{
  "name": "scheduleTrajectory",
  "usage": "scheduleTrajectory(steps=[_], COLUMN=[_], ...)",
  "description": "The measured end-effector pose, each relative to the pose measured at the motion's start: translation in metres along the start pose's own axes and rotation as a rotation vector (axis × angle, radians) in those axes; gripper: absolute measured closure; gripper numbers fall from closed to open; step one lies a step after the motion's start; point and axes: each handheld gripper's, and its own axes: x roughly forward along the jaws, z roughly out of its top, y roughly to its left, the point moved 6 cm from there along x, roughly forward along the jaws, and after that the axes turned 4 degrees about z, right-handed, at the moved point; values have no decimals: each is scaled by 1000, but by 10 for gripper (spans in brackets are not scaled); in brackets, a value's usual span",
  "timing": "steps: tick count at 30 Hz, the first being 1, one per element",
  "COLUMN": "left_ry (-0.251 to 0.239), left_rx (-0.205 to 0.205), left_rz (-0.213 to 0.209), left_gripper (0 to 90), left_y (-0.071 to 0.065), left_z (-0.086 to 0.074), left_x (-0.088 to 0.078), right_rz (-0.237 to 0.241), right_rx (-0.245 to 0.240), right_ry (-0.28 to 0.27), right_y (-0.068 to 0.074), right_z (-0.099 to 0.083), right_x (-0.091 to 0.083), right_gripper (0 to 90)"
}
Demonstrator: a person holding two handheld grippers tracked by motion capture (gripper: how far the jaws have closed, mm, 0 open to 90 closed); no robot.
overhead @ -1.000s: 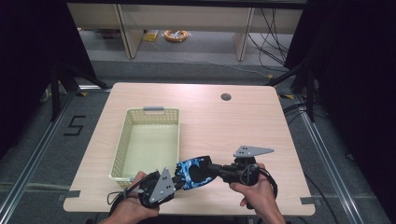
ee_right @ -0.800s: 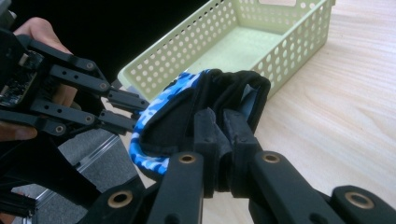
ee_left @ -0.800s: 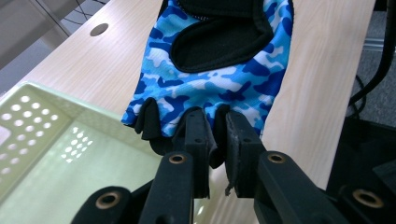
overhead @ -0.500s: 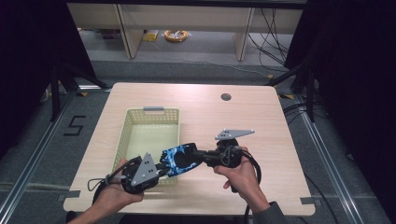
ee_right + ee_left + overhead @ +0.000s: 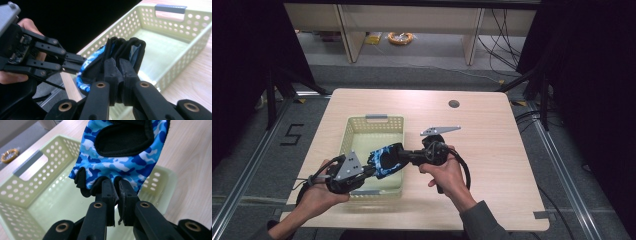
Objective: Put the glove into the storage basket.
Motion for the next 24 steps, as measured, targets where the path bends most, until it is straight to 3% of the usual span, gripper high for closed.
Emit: scheduleTrajectory(steps=[5,6,7,10,16,17,22,24], left_ry=[27,26,16,48,58,72,75,69], left_rx=[-11,-25,-37,-31,-72,-57,-60,-70], left_rz=[10,16,16,16,29,32,42,46], left_gripper=[837,837,838,839,840,839,839,839], left_y=[16,19,19,25,34,37,45,47], left_z=[-10,-13,-14,-23,-40,-42,-47,-48], left_x=[0,1,2,0,0,-2,-11,-12], right_rz=[-4,14,12,11,24,28,61,49], right_rx=[15,14,24,35,64,69,85,95], right_ry=[8,5,12,26,43,47,45,42], right_y=[-1,-2,-2,-3,-2,-1,3,4], right_z=[3,3,3,0,-3,-3,-2,-1], right_x=[20,25,29,43,66,69,82,85], right_gripper=[864,863,863,864,864,864,864,864])
